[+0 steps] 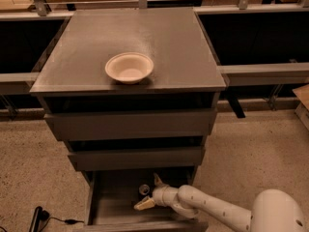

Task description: Pick pepsi can from bottom drawer and place on counter

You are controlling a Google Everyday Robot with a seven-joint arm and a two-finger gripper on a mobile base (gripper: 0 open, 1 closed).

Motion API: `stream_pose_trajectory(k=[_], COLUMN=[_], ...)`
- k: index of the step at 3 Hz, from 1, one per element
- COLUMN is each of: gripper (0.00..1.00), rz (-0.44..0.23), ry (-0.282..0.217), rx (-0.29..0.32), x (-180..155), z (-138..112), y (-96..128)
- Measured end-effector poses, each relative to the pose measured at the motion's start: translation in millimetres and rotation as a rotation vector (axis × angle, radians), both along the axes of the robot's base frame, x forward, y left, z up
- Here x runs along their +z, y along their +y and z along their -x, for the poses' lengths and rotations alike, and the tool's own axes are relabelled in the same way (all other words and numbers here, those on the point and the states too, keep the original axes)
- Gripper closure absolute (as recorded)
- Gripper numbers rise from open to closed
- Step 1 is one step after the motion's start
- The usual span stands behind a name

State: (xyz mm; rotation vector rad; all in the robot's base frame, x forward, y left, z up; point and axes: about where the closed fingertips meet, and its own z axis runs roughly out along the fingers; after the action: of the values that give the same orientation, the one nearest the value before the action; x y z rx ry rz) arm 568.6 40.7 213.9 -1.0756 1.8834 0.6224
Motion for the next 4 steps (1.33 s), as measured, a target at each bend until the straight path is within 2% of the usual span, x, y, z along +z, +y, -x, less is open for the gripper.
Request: stream_pose_trajectory(k=[1, 3, 4], gripper=[0.18, 0.64, 0.88], rz=[-0.020, -0.039, -0.053], ry=[0.025, 0.086, 0.089], rx=[-0.011, -0.006, 0.002], x=[-7.7, -25.2, -23.7], z=[-0.8, 3.7, 3.1], y=[1.2, 3.1, 3.6])
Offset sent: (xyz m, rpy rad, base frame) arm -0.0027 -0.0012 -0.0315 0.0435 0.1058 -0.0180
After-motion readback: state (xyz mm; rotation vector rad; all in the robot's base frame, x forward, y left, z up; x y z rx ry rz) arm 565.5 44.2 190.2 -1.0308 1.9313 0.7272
